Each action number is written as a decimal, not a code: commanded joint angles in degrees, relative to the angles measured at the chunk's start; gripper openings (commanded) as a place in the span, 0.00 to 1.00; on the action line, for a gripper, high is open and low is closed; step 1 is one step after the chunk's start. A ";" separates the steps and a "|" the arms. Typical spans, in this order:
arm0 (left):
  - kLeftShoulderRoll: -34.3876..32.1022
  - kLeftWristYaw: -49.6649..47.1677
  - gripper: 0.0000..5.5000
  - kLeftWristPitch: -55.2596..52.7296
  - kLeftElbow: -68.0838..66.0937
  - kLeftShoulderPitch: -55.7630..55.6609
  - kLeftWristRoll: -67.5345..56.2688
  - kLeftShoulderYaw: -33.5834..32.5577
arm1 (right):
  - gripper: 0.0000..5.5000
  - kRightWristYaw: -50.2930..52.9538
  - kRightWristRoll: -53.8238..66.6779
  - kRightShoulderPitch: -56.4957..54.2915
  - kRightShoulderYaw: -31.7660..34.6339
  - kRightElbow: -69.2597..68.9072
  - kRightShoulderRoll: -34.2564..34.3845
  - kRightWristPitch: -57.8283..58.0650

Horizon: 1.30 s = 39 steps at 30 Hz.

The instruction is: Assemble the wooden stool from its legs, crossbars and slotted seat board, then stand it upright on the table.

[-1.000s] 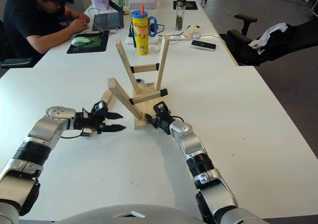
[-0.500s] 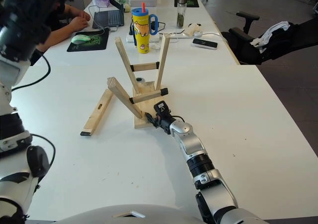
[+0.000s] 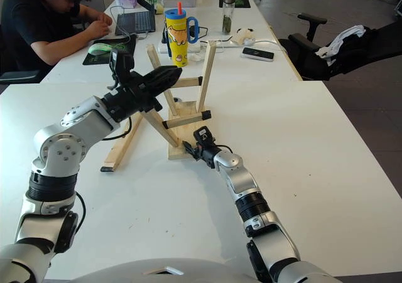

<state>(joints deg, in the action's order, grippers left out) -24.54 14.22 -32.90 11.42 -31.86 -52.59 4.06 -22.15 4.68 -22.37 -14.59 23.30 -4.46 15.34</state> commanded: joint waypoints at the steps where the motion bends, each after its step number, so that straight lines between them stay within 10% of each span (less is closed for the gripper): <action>1: 4.26 -2.74 0.07 2.30 -2.83 -4.32 0.63 -6.54 | 0.52 0.03 -2.74 4.69 -1.45 6.40 -1.18 5.50; 8: 1.84 -3.43 0.07 4.74 -0.81 -12.08 2.31 -15.89 | 0.52 0.07 -2.62 4.32 -1.05 6.48 -1.16 4.76; 23: -2.17 0.42 0.50 11.42 -16.00 16.38 27.68 -15.29 | 0.52 -3.11 -3.16 11.59 1.74 -17.76 -8.81 -6.17; 31: -1.99 2.43 0.50 7.09 -13.86 22.01 32.28 -11.87 | 0.52 -2.82 2.94 11.69 11.20 -20.23 -10.98 0.27; 39: -3.10 5.40 0.50 -0.54 -15.39 20.89 35.42 -8.08 | 0.52 -3.64 -1.41 10.83 5.94 -11.90 -10.47 1.47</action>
<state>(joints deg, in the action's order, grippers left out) -26.38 19.02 -31.64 -3.47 -10.35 -18.96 -5.39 -25.30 4.41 -11.29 -7.19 10.52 -15.78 16.55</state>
